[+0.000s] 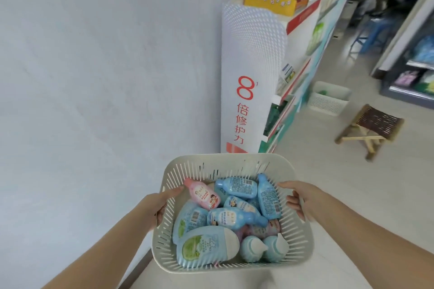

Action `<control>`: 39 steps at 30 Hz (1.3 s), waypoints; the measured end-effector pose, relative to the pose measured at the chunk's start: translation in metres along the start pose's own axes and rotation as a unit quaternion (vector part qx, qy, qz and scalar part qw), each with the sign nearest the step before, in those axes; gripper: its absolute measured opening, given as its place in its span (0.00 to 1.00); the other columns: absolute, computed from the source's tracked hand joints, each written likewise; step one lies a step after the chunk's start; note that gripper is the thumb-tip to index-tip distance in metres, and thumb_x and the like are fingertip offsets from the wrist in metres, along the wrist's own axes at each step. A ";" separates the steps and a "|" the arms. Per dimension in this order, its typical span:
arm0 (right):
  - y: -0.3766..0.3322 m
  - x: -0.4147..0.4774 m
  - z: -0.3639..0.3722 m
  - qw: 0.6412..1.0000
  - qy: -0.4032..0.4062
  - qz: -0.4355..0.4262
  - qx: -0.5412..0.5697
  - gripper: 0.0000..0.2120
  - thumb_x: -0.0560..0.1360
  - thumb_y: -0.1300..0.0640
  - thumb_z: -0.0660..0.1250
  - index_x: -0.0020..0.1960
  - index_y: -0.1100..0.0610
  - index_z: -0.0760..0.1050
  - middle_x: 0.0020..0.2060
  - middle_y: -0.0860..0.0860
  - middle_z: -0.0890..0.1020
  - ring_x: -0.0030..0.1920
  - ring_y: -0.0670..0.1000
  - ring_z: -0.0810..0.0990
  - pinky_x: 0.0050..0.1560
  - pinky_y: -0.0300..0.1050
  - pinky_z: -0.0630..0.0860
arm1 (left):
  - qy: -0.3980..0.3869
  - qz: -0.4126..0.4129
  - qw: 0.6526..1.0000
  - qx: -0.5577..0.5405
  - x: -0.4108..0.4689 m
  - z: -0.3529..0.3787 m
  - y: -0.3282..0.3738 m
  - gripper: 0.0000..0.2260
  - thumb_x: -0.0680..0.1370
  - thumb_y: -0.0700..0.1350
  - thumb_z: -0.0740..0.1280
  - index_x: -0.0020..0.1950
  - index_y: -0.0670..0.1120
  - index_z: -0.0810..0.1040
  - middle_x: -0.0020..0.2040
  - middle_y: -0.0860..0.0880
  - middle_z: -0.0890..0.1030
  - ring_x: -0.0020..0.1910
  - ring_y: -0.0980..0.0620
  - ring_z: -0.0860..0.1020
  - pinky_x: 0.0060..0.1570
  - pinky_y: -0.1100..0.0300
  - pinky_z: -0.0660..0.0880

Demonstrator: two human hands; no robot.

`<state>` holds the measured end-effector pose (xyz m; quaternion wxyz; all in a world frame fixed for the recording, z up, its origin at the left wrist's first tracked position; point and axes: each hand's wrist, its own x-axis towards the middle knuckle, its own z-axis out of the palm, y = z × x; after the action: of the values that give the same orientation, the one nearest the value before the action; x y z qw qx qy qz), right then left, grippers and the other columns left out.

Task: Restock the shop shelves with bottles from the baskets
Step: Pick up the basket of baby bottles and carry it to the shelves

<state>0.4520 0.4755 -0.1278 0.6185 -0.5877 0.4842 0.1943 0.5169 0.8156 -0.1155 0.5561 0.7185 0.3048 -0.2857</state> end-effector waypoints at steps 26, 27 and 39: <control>-0.045 0.105 -0.343 0.989 0.059 0.033 0.128 0.21 0.69 0.44 0.69 0.32 0.57 0.65 0.22 0.52 0.78 0.31 0.51 0.72 0.32 0.43 0.59 | -0.149 -0.001 0.985 -0.087 -0.039 0.359 0.080 0.14 0.72 0.48 0.71 0.34 0.41 0.73 0.29 0.45 0.77 0.18 0.54 0.73 0.19 0.68 0.72; -0.049 0.107 -0.354 0.989 0.064 0.033 0.131 0.21 0.69 0.44 0.70 0.32 0.57 0.65 0.20 0.52 0.77 0.30 0.50 0.72 0.32 0.43 0.60 | -0.151 -0.001 0.985 -0.090 -0.041 0.371 0.084 0.13 0.72 0.48 0.71 0.35 0.40 0.73 0.28 0.45 0.78 0.18 0.54 0.74 0.20 0.67 0.73; -0.100 0.150 -0.465 0.976 0.108 0.008 0.187 0.16 0.70 0.47 0.70 0.38 0.56 0.66 0.28 0.51 0.66 0.21 0.47 0.63 0.16 0.29 0.57 | -0.205 0.016 0.979 0.004 -0.015 0.510 0.146 0.15 0.68 0.51 0.73 0.44 0.41 0.77 0.21 0.51 0.68 0.15 0.58 0.63 0.16 0.70 0.62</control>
<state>0.4290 -0.0225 -0.1245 0.6598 -0.4752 0.5807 0.0403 0.5808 0.2890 -0.1240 0.6083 0.6517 0.1717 -0.4192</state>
